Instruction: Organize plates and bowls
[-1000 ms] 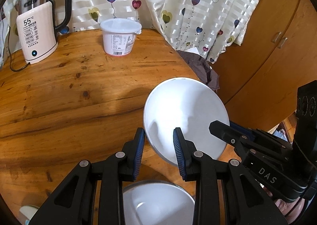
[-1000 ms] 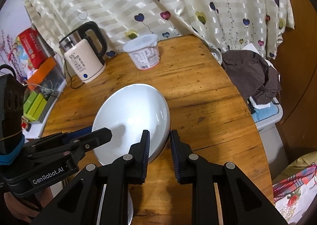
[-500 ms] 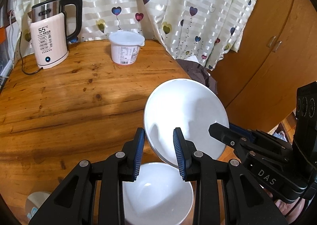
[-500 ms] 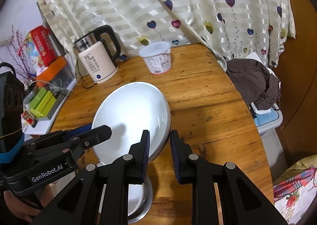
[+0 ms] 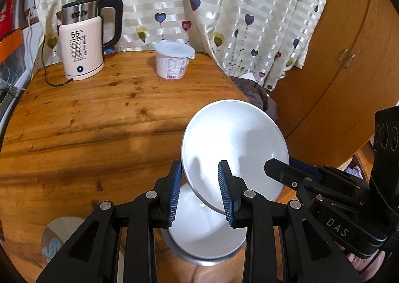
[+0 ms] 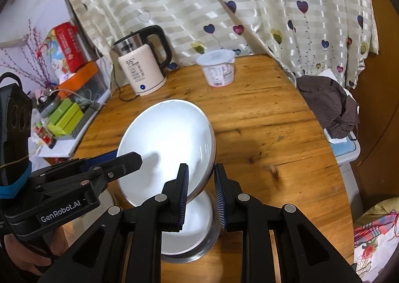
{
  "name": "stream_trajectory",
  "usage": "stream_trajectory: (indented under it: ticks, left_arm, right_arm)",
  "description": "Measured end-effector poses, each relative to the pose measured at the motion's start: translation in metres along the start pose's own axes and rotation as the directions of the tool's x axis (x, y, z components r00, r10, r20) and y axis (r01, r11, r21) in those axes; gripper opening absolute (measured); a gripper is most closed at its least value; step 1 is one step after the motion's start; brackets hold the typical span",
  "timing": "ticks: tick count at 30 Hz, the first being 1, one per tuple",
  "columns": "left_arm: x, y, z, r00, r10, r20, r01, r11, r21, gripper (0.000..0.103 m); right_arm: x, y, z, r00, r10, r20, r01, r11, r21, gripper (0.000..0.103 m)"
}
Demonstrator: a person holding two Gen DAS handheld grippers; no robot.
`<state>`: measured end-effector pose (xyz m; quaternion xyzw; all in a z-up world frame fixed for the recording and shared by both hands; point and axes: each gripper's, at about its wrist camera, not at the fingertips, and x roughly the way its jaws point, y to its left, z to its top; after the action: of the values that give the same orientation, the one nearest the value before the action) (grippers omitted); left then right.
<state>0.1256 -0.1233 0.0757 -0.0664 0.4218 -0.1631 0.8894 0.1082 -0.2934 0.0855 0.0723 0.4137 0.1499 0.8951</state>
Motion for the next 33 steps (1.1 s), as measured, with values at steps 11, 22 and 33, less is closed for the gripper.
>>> stream_trajectory:
  ticks: [11,22,33]
  left_arm:
    - [-0.008,0.007,-0.019,1.000,0.009,-0.026,-0.009,1.000,-0.011,0.031]
    - [-0.008,0.008,-0.036,0.998,0.014,-0.065,-0.014,1.000,-0.011,0.031]
    - [0.000,0.007,-0.047,0.994,0.018,-0.110,-0.019,1.000,-0.008,0.031]
  right_arm:
    - [0.001,0.011,-0.017,0.999,0.009,-0.036,-0.009,1.000,-0.003,0.020]
    - [0.004,0.013,-0.029,0.997,0.008,-0.072,-0.008,1.000,0.000,0.020]
    - [0.011,0.009,-0.043,0.994,0.005,-0.114,-0.003,1.000,0.017,0.020]
